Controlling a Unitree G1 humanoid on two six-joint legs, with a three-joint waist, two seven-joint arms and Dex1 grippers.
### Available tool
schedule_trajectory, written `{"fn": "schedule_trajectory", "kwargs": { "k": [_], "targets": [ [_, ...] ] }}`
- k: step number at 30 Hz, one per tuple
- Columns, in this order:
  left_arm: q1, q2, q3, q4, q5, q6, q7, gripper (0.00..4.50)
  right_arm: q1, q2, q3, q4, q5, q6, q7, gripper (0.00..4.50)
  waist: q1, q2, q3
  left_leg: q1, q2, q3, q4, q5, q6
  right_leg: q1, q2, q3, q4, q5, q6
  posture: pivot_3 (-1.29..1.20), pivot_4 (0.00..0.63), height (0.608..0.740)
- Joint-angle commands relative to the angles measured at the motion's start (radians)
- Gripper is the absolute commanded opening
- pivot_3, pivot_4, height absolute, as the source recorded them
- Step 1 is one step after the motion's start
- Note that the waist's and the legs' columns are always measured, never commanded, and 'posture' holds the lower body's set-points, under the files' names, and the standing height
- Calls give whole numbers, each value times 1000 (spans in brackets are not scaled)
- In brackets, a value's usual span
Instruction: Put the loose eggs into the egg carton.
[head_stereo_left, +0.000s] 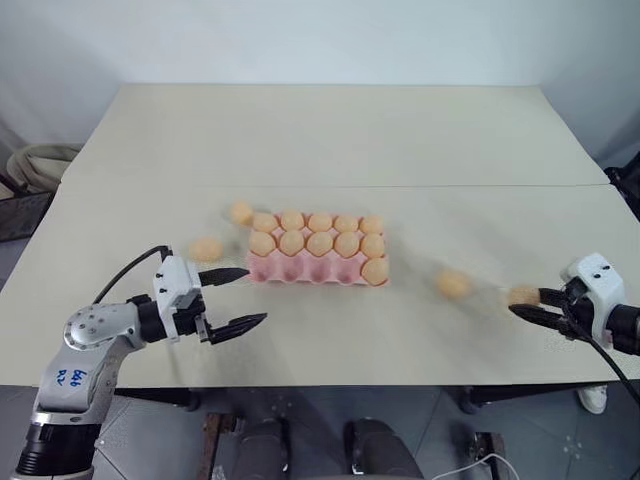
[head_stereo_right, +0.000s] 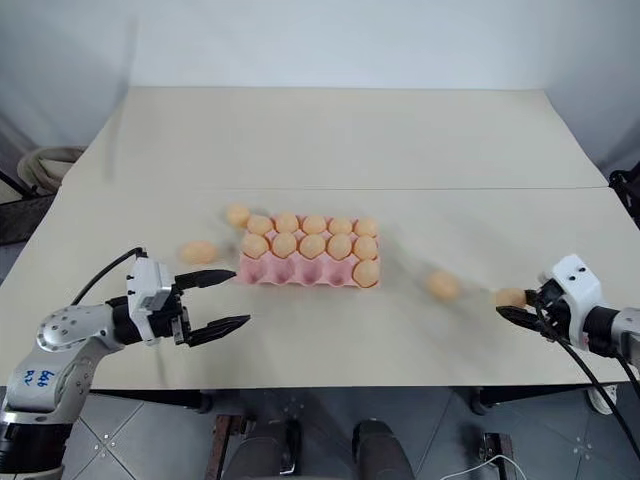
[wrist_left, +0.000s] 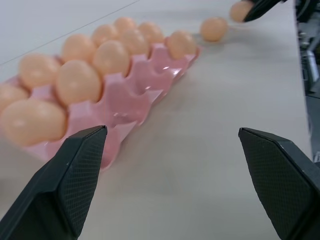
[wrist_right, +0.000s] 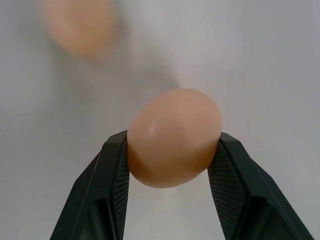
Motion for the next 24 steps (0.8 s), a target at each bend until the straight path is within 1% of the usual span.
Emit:
{"fn": "schedule_trajectory", "kwargs": {
  "k": [1, 4, 7, 10, 12, 14, 17, 24],
  "targets": [
    [54, 18, 82, -29, -18, -14, 19, 4500, -114, -2, 27, -154, 103, 72, 31, 2017, -7, 1, 0, 0, 0, 0, 0, 0, 0, 0, 0, 0, 0, 0, 0, 0, 150, 740],
    [107, 15, 123, -24, -14, -22, 37, 4500, -279, 74, 144, -202, 116, 149, -28, 2017, -18, 0, 0, 1, 0, 0, 1, 0, 0, 0, 0, 0, 0, 0, 0, 0, 150, 740],
    [141, 11, 142, -31, -14, -20, 53, 4500, -411, 159, 282, -198, 73, 211, -82, 2017, -18, 0, 0, 0, 1, -1, 0, 0, -1, -1, -1, 0, 0, 0, -1, 0, 150, 740],
    [160, 9, 148, -49, -20, -15, 62, 4500, -510, 255, 415, -151, 8, 229, -125, 2017, -15, 0, 0, -2, 0, -1, -1, 0, -1, -3, -2, 0, -2, 0, -2, 0, 150, 740],
    [163, 8, 148, -57, -23, -14, 67, 4500, -544, 293, 476, -107, -43, 207, -131, 2017, -11, 0, 0, -5, 0, -1, -2, 0, -1, -7, -3, -1, -1, 0, -2, 0, 150, 740],
    [163, 5, 149, -65, -26, -11, 74, 4500, -567, 326, 509, -73, -76, 190, -142, 2017, -5, 0, 0, -10, -1, -1, -3, 0, -1, -12, -3, -1, -1, 0, -2, 0, 150, 740],
    [166, 4, 150, -79, -30, -5, 80, 4500, -602, 376, 513, -62, -68, 215, -158, 2017, -1, 0, 0, -14, -1, 0, -2, 0, -1, -16, -3, -2, 0, 0, -2, 0, 150, 740],
    [154, -7, 132, -90, -41, 4, 85, 4500, -599, 402, 547, -123, -59, 264, -142, 2017, -5, 0, 0, -15, -1, 0, 1, 0, 0, -17, -3, -2, 3, 0, -2, 0, 150, 740]
  ]
}}
